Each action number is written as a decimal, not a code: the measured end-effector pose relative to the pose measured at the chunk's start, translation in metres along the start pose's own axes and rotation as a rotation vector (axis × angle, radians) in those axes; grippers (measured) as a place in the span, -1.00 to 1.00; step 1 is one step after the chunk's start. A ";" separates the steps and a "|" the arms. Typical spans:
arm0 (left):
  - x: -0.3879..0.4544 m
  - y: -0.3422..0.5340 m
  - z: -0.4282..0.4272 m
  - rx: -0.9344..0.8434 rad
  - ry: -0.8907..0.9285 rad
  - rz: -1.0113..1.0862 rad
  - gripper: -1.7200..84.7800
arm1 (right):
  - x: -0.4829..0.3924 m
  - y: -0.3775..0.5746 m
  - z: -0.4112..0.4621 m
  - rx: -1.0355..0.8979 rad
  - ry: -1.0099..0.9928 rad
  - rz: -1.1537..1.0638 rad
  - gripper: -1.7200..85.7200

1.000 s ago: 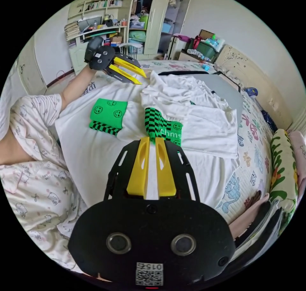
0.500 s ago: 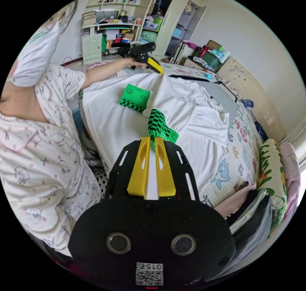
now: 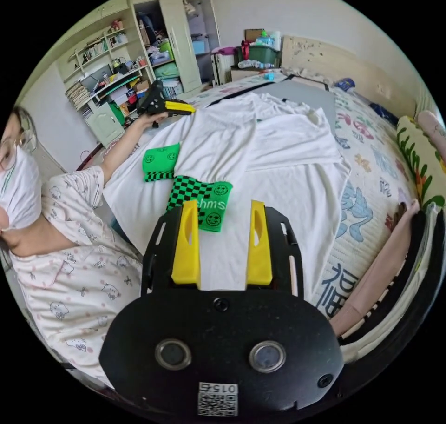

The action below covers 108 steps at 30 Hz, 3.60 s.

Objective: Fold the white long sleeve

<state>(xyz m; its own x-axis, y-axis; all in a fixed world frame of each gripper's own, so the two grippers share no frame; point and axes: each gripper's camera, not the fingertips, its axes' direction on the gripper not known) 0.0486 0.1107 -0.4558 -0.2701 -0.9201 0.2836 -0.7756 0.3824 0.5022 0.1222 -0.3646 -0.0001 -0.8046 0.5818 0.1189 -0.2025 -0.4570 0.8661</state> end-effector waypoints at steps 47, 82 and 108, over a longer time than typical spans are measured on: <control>-0.002 0.094 0.065 -0.010 0.047 -0.005 -0.94 | -0.086 -0.037 0.027 -0.145 -0.085 -0.437 -0.98; -0.073 0.133 0.126 0.024 0.175 -0.055 -0.94 | 0.178 -0.440 0.236 -0.101 0.386 0.157 -0.87; -0.067 0.102 0.001 0.484 0.559 0.201 -0.71 | -0.195 0.064 -0.037 0.111 0.268 -0.404 -0.83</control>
<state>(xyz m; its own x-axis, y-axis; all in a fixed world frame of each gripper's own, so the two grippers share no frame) -0.0129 0.2114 -0.4245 -0.2034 -0.6083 0.7672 -0.9403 0.3398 0.0202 0.2455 -0.5322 0.0144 -0.7923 0.4973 -0.3535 -0.4789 -0.1478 0.8654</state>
